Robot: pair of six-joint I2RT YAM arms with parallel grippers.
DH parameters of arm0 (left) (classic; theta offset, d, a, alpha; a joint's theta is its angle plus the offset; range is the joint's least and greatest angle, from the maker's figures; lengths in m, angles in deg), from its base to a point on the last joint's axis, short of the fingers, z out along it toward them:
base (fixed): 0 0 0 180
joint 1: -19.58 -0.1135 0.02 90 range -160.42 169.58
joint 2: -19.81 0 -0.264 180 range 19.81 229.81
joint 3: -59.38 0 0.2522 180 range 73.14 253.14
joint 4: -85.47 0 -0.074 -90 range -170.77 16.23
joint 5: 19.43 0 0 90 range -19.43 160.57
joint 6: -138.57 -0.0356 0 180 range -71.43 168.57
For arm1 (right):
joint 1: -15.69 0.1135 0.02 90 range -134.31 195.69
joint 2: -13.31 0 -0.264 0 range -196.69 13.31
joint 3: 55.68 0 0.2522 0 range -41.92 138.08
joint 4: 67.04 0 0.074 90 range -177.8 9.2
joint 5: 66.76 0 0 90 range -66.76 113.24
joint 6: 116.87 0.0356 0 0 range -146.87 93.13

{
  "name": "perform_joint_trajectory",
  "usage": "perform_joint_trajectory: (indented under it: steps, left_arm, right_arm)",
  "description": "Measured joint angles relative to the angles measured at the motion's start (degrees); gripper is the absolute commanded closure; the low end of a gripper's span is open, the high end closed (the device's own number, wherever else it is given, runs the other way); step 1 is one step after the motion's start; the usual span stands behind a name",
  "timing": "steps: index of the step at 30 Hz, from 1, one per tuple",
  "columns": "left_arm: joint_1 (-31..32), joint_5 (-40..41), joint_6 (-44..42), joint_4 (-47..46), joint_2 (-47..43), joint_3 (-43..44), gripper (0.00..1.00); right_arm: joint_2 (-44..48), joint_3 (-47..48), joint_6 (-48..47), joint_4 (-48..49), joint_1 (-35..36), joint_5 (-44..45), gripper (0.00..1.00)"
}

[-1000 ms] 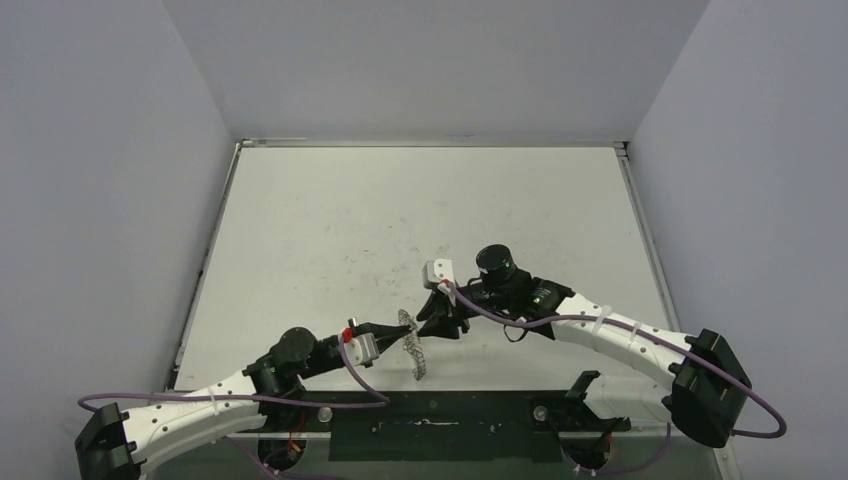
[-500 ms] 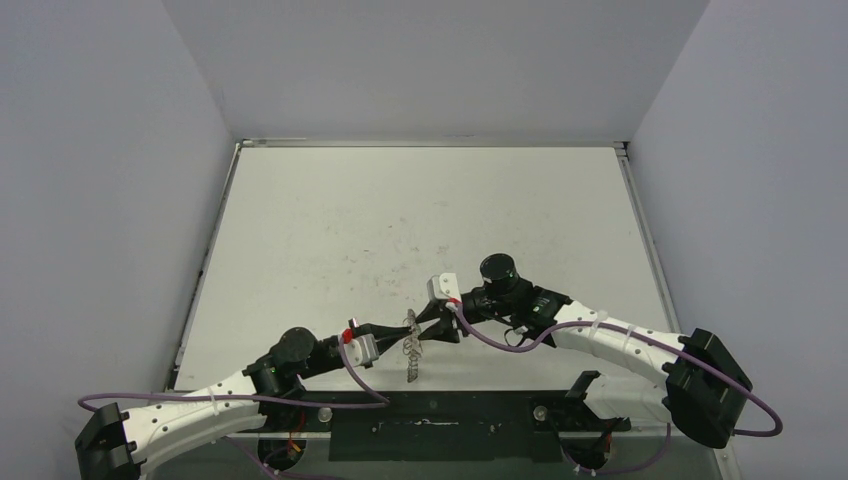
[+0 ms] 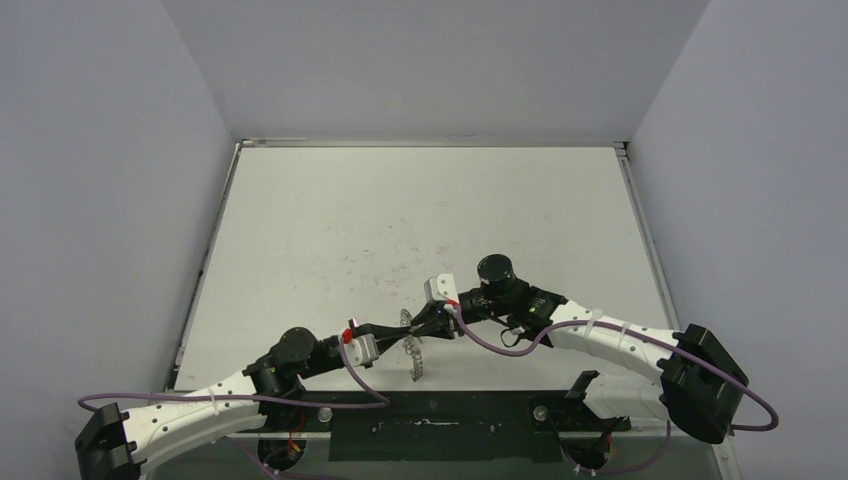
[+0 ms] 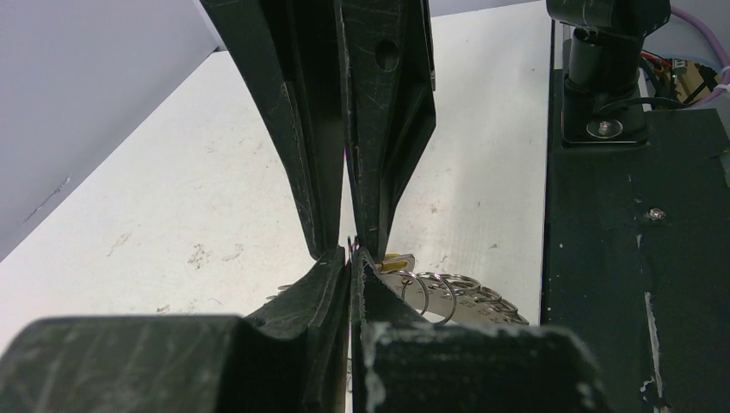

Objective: Put the keys on the keyring

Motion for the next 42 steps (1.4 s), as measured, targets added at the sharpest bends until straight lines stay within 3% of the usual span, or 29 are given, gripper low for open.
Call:
perform_joint_trajectory:
  steps: [4,7,14,16,18,21,32,42]
  left_arm:
    - [0.0,0.0,0.0,0.0,0.0,0.0,1.0]
    - [0.0,0.1,-0.1,0.0,0.0,0.0,1.0]
    - [0.0,0.6,0.0,-0.1,0.0,0.0,1.0]
    - [0.0,0.6,0.0,0.1,-0.1,0.0,0.89]
    - [0.0,0.6,-0.2,0.2,-0.3,0.0,0.79]
    - [0.0,0.7,-0.3,0.9,-1.6,0.0,0.72]
    - [0.0,2.6,-1.0,14.5,-3.1,6.9,0.69]
    - [0.0,3.0,-1.9,18.9,-2.1,8.2,0.69]
  right_arm:
    - [-0.1,0.0,-0.6,0.0,0.0,0.0,0.79]
    - [-0.1,0.0,-1.2,-0.1,0.0,-0.2,1.0]
    - [-0.1,0.0,-1.8,-0.9,0.0,-0.5,1.0]
    - [-0.1,0.6,-1.9,-2.6,0.0,-0.4,1.0]
    - [-0.1,2.7,-2.3,-6.6,0.2,0.3,1.0]
    - [-0.7,8.1,-3.3,-16.7,0.3,2.7,1.0]
    - [-11.0,32.3,-6.4,-50.8,3.6,14.7,1.0]
    - [-16.5,40.3,-6.4,-61.6,8.9,21.1,1.0]
